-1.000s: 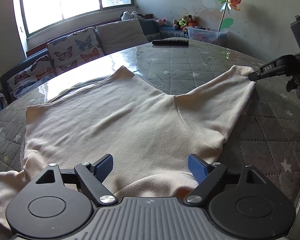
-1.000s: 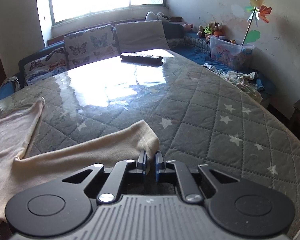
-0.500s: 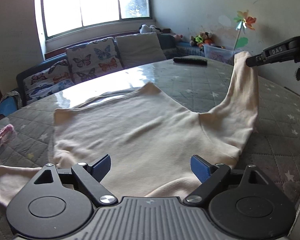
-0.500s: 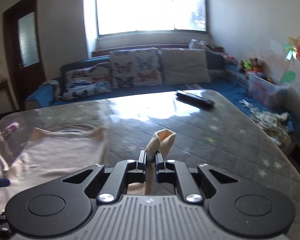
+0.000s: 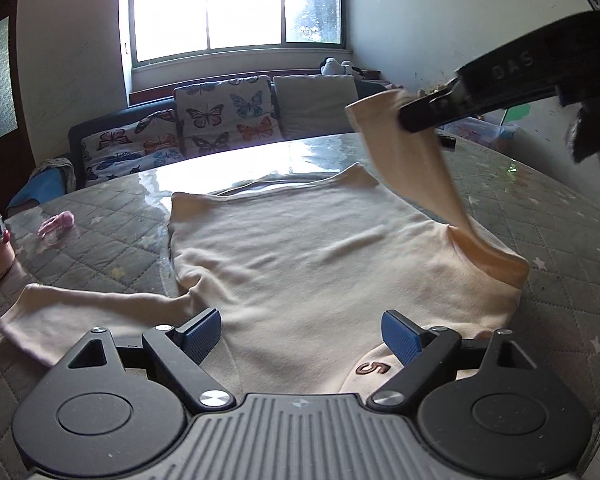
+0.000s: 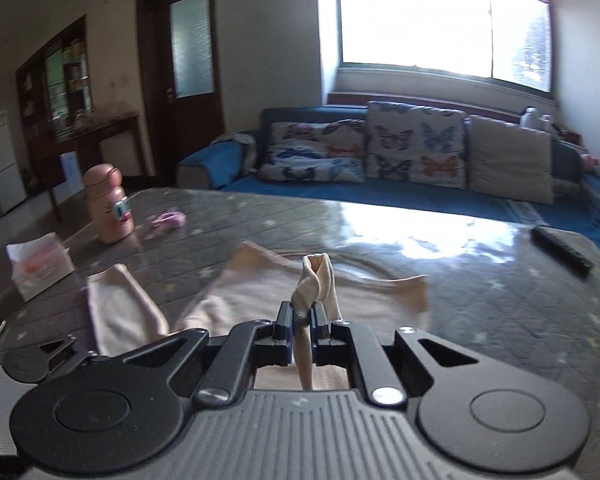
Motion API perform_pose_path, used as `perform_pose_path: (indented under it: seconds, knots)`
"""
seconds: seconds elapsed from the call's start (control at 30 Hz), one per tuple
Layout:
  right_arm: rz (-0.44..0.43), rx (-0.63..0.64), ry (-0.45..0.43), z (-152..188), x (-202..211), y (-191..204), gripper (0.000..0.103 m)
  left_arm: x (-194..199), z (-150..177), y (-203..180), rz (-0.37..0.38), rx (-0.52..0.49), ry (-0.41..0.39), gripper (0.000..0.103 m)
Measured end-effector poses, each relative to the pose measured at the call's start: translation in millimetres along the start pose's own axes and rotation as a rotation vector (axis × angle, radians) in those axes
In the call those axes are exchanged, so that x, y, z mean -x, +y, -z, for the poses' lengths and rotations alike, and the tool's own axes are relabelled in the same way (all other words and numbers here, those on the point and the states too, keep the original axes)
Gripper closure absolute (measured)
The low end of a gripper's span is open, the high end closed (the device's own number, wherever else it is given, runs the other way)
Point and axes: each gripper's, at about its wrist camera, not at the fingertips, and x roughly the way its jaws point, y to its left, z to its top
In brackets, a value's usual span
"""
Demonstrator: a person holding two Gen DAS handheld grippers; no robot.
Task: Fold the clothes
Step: 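Lift the sleeve with the right gripper, lay it across the body, open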
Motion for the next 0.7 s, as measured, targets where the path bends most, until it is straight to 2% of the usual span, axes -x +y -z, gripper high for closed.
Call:
perform_pose_path:
  seconds: [0.13, 0.27, 0.3, 0.5, 0.7]
  knots:
    - [-0.058, 0.024, 0.039, 6.8, -20.6, 25.2, 0.095, 0.9, 4.1, 5.7, -0.011, 0.013, 0.009, 0.014]
    - [-0.096, 0.033, 0.058, 14.1, -22.2, 31.9, 0.083, -0.1, 7.2, 9.9, -0.024, 0.018, 0.020, 0.014]
    - [-0.093, 0.037, 0.059, 16.1, -19.4, 30.0, 0.083, -0.2, 7.5, 11.0, -0.026, 0.020, 0.021, 0.014]
    - [-0.032, 0.041, 0.102, 38.7, -4.6, -1.5, 0.082, -3.3, 5.2, 13.2, -0.022, 0.032, 0.026, 0.015]
    - [0.025, 0.012, 0.211, 85.3, 0.7, -43.6, 0.076, -13.5, 2.6, 13.9, -0.015, 0.032, 0.050, 0.026]
